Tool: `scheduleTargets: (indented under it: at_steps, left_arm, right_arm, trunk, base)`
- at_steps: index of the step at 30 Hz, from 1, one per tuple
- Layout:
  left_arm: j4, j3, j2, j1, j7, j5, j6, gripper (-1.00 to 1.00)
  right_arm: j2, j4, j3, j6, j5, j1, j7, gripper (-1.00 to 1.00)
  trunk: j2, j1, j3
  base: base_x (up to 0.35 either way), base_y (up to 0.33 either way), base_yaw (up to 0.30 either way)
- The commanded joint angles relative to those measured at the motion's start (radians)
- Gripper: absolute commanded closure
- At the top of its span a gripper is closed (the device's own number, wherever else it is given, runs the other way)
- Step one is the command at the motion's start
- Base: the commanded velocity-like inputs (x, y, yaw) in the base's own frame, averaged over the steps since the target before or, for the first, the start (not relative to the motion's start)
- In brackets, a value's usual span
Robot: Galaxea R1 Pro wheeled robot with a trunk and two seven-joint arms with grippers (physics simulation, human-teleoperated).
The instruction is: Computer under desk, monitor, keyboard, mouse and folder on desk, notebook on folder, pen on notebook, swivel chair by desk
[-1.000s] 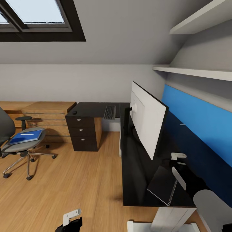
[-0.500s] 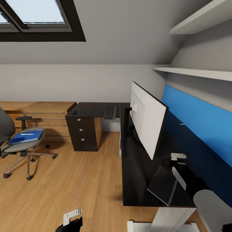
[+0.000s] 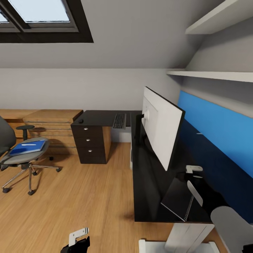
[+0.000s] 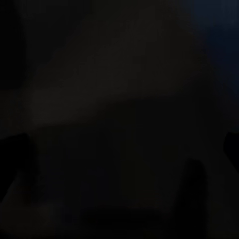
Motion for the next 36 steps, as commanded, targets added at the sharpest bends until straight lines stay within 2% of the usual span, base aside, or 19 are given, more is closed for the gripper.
scheduleTargets:
  at_steps: [1,4,25,36]
  left_arm:
    - [-0.002,-0.005,0.001,-0.001,0.009,0.004,0.003,-1.0]
    - [-0.002,-0.005,0.001,-0.001,0.009,0.004,0.003,-1.0]
    - [0.001,-0.002,0.003,-0.001,0.002,0.002,0.002,-1.0]
    - [0.002,-0.002,0.003,-0.001,0.002,0.001,0.002,-1.0]
  right_arm:
    - [-0.001,0.027,0.008,0.007,-0.013,0.0,-0.008,-1.0]
    - [-0.001,0.027,0.008,0.007,-0.013,0.0,-0.009,-1.0]
    - [0.001,0.026,0.008,0.007,-0.014,0.0,-0.008,-1.0]
    - [-0.001,0.019,0.008,0.007,-0.013,0.001,0.058,-1.0]
  trunk:
    - [-0.008,0.004,-0.004]
    - [-0.029,0.016,-0.014]
    - [-0.029,0.016,-0.014]
    - [-0.029,0.016,-0.014]
  base:
    - [0.0,0.0,0.0]
    - [0.0,0.0,0.0]
    - [-0.011,0.001,0.0]
    - [-0.126,0.036,0.0]
